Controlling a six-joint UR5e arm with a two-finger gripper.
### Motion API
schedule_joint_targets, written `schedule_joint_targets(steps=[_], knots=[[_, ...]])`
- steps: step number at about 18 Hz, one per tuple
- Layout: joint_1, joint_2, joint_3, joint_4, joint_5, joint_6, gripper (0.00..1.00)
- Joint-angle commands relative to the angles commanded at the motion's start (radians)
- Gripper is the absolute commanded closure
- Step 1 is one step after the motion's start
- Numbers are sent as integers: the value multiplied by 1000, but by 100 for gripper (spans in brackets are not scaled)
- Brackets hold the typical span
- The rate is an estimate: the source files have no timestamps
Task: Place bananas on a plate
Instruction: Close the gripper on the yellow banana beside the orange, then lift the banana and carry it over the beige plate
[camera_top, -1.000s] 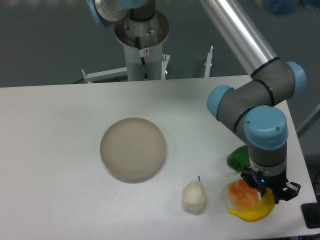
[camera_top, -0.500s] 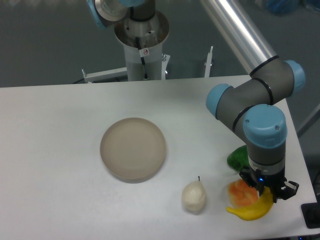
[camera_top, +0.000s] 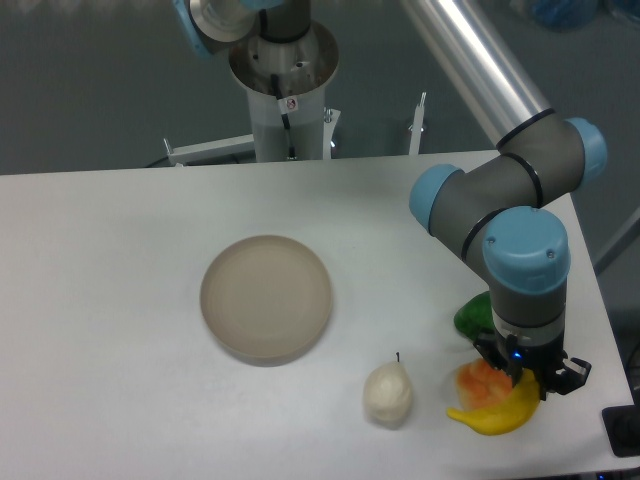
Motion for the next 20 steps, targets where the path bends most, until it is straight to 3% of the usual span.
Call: schedule_joint_targets(steps=[7,12,15,20], knots=[[-26,136,-162,-2,-2,2,67],[-34,241,-273,-81,-2,5,67],[-48,296,-366,-127,-17,72,67],[-51,368,-485,-140,-129,81,68]])
